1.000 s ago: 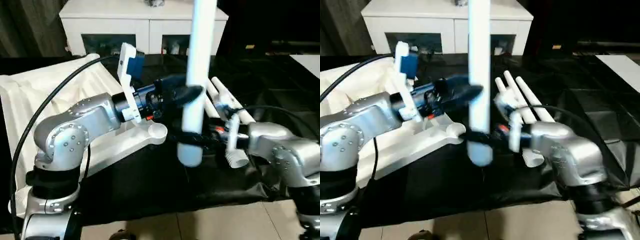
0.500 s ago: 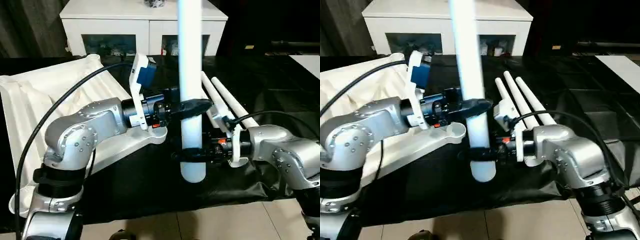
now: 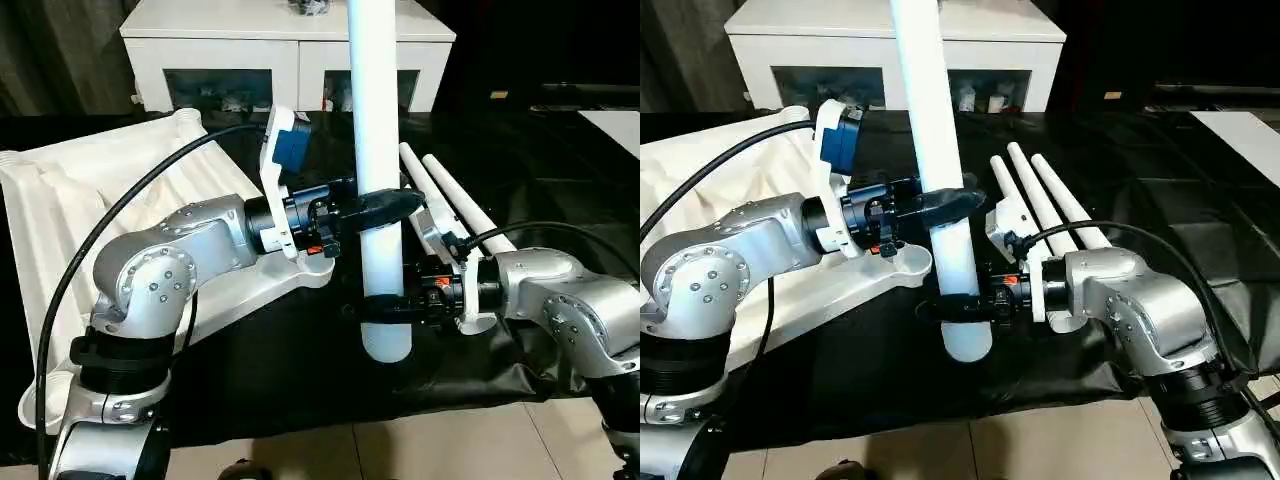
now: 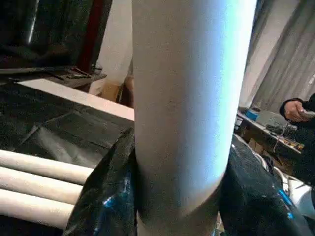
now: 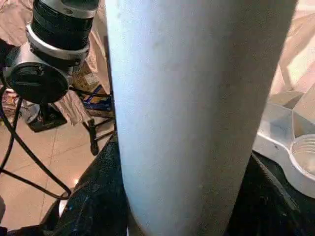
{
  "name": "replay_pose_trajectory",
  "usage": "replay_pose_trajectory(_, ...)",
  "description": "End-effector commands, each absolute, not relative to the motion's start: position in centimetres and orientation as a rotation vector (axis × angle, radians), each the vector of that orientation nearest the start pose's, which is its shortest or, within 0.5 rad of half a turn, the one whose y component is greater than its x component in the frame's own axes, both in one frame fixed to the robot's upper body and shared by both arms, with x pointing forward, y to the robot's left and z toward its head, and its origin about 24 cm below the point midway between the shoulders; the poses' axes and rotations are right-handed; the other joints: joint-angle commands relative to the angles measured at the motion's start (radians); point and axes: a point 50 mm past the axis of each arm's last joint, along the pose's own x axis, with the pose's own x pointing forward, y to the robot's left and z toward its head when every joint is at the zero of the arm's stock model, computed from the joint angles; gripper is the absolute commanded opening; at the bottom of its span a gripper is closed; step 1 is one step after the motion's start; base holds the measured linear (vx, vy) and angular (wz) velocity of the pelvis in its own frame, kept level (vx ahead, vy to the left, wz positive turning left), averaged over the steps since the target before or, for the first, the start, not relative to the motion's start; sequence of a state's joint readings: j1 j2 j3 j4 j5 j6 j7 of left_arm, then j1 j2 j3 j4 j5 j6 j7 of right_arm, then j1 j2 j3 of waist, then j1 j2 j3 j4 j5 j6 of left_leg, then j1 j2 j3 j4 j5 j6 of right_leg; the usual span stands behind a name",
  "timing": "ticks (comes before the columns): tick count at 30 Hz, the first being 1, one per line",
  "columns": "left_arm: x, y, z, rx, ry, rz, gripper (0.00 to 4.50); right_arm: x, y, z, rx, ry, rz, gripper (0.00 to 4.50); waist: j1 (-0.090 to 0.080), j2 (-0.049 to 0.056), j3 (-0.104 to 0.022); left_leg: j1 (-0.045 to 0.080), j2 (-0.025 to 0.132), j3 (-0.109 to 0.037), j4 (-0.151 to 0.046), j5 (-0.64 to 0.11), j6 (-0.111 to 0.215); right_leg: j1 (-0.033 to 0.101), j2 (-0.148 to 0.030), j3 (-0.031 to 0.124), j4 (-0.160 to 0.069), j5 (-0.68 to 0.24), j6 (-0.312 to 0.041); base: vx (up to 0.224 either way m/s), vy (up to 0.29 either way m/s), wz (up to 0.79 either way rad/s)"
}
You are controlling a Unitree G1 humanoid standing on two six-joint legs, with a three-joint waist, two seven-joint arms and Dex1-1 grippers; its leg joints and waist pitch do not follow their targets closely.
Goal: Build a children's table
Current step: Pick table leg
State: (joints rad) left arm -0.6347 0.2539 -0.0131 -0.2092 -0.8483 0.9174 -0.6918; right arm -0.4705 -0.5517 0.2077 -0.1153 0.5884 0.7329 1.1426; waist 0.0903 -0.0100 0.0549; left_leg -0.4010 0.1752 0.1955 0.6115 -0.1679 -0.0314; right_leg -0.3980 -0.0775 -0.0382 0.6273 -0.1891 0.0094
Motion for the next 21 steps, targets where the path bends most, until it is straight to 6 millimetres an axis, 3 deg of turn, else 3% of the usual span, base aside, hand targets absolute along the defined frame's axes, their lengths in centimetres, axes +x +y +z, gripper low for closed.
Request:
replay_pose_trajectory(1,28.5,8.0,20.7,-0.343,0.05,-1.3,1.83,27.1,-12.2,14.1,-0.019,0.304,1.49,1.86,0.002,-0.005,-0.07,0.034,0.049,-0.025,-0.07,-0.198,-0.025,0.039,-0.058,0.035,-0.073,-0.191,-0.2,0.0,0.0,0.0)
replay_pose_trajectory(5,28.8,8.2,20.8,-0.351,0.043,-1.269,1.81,27.2,-12.1,14.0,-0.038,0.29,1.483,1.86,0.003,-0.004,-0.07,0.033,0.049,-0.024,-0.07,-0.196,-0.024,0.038,-0.059,0.035,-0.073,-0.188,-0.201,0.0,0.0,0.0)
replay_pose_trajectory(6,28.8,8.2,20.8,-0.352,0.043,-1.261,1.81,27.2,-12.0,14.0,-0.043,0.286,1.477,2.42,0.002,-0.004,-0.07,0.034,0.05,-0.024,-0.07,-0.198,-0.025,0.038,-0.058,0.035,-0.073,-0.19,-0.201,0.0,0.0,0.0)
replay_pose_trajectory(7,28.9,8.2,20.8,-0.347,0.042,-1.251,1.81,27.4,-12.0,14.1,-0.044,0.278,1.461,2.56,0.002,-0.005,-0.07,0.033,0.049,-0.024,-0.069,-0.195,-0.024,0.038,-0.058,0.035,-0.072,-0.187,-0.201,0.0,0.0,0.0)
replay_pose_trajectory(10,29.3,8.4,20.7,-0.318,0.048,-1.202,1.81,27.9,-11.9,14.3,-0.025,0.246,1.419,2.63,0.0,-0.005,-0.07,0.034,0.048,-0.025,-0.07,-0.199,-0.027,0.037,-0.058,0.035,-0.074,-0.202,-0.196,0.0,0.0,0.0)
replay_pose_trajectory(12,29.5,8.5,20.6,-0.275,0.046,-1.167,1.81,28.3,-11.7,14.8,-0.042,0.185,1.349,2.99,0.001,-0.005,-0.069,0.034,0.05,-0.025,-0.071,-0.199,-0.03,0.036,-0.058,0.035,-0.074,-0.203,-0.191,0.0,0.0,0.0)
replay_pose_trajectory(14,29.6,8.5,20.7,-0.25,0.043,-1.151,1.81,28.6,-11.7,15.0,-0.062,0.138,1.293,3.02,-0.002,-0.007,-0.069,0.033,0.049,-0.024,-0.071,-0.198,-0.034,0.033,-0.057,0.035,-0.073,-0.208,-0.18,0.0,0.0,0.0)
replay_pose_trajectory(15,29.7,8.5,20.6,-0.214,0.044,-1.127,1.81,28.8,-11.6,15.0,-0.054,0.135,1.244,3.26,-0.002,-0.013,-0.07,0.034,0.049,-0.024,-0.072,-0.195,-0.035,0.035,-0.058,0.035,-0.074,-0.21,-0.176,0.0,0.0,0.0)
replay_pose_trajectory(16,29.7,8.5,20.6,-0.214,0.044,-1.127,1.81,28.8,-11.6,15.0,-0.054,0.135,1.244,3.37,0.0,-0.008,-0.069,0.035,0.049,-0.025,-0.073,-0.191,-0.036,0.033,-0.057,0.036,-0.073,-0.21,-0.172,0.0,0.0,0.0)
replay_pose_trajectory(21,29.5,8.3,20.7,-0.18,0.039,-1.126,1.81,28.8,-11.4,14.8,0.003,0.161,1.212,3.52,0.0,-0.009,-0.07,0.035,0.048,-0.024,-0.073,-0.187,-0.037,0.034,-0.055,0.035,-0.072,-0.193,-0.173,0.0,0.0,0.0)
